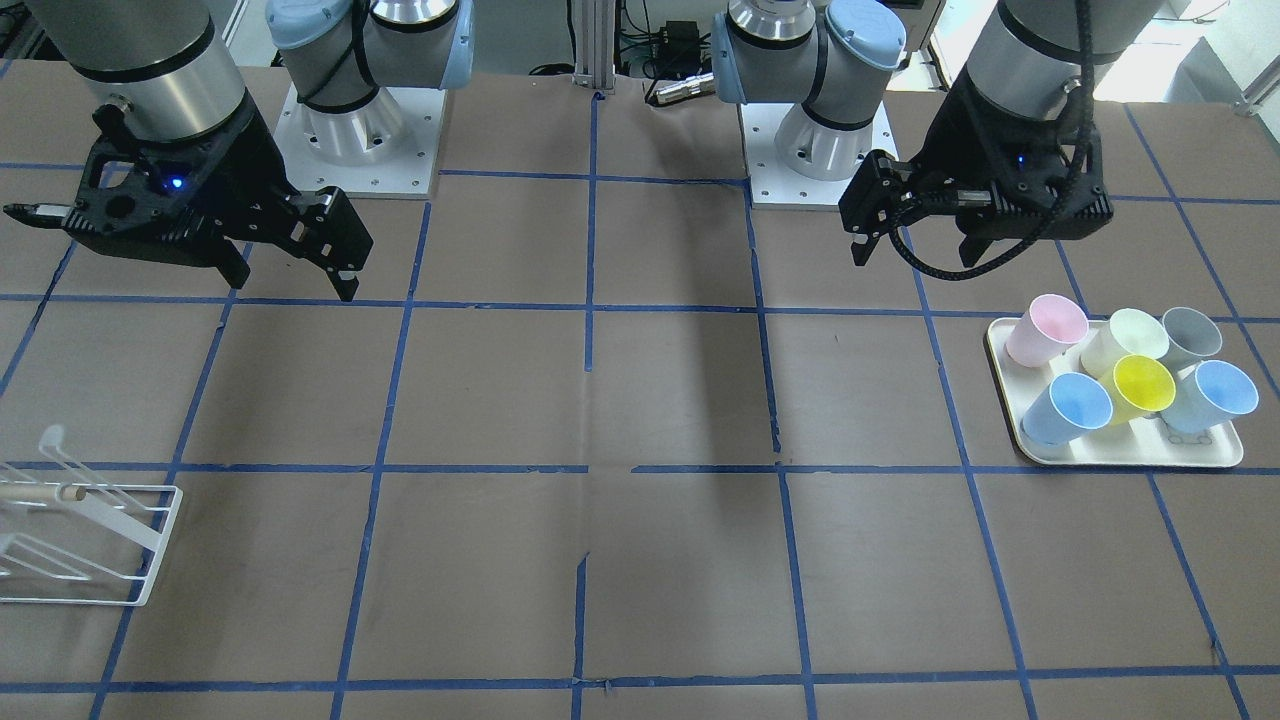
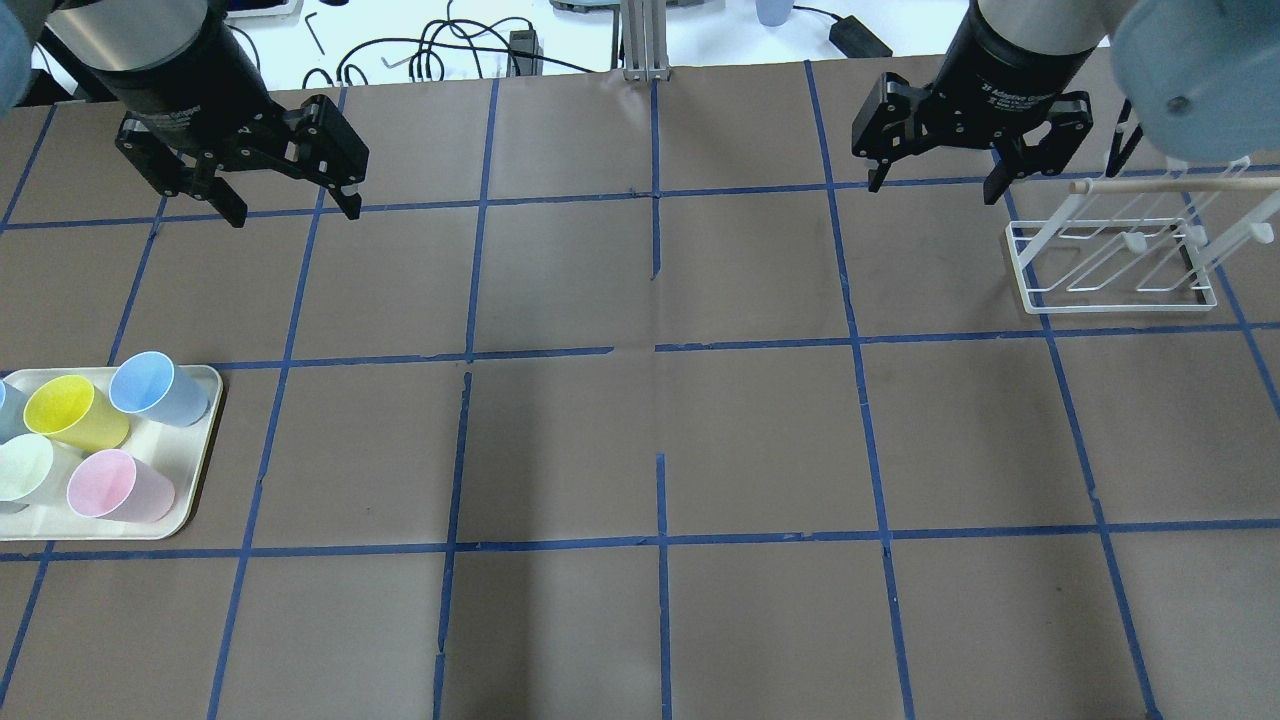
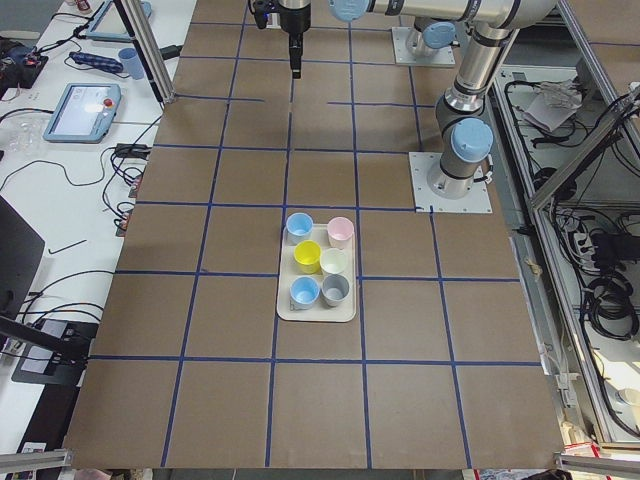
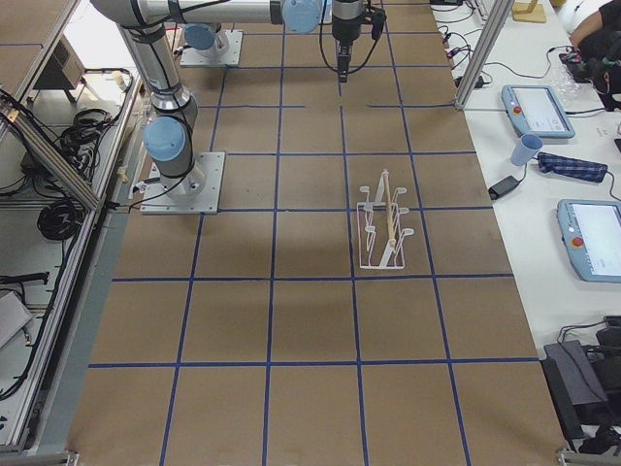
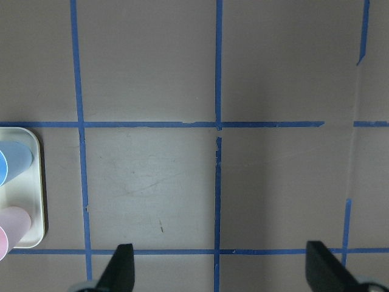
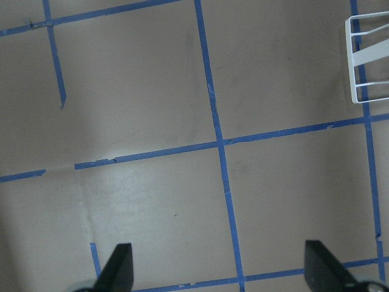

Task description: Transfer IKEA cup to right arm and place on rack

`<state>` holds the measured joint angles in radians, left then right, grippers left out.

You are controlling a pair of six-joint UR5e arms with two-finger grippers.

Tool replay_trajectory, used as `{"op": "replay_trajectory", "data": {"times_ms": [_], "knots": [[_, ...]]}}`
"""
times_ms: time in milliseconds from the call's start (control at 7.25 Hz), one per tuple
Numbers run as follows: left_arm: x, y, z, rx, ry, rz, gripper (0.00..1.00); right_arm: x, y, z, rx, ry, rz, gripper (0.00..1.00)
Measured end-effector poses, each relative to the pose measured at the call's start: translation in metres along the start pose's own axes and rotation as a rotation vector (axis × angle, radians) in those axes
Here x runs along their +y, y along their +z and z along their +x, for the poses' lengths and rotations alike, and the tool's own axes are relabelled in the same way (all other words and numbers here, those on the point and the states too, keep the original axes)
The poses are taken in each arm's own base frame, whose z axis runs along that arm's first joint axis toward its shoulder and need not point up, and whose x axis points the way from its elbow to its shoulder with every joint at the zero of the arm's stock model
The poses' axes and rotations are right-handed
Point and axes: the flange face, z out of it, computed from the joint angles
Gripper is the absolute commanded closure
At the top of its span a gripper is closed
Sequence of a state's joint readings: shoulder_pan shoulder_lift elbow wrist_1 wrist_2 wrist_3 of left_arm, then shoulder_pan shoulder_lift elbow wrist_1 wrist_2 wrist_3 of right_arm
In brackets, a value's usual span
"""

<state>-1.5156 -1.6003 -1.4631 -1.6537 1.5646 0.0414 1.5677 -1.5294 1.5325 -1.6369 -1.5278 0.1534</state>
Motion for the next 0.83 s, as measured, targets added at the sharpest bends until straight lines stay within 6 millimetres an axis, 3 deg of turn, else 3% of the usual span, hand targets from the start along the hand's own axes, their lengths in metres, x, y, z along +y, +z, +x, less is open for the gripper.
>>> {"op": "replay_trajectory", "data": {"times_ms": [828], "knots": [[0.0043, -0.0024, 0.0002, 0.000, 0.015, 0.003, 0.00, 0.0002, 0.0008, 0.0001, 0.000, 0.000, -0.002, 0.00]]}}
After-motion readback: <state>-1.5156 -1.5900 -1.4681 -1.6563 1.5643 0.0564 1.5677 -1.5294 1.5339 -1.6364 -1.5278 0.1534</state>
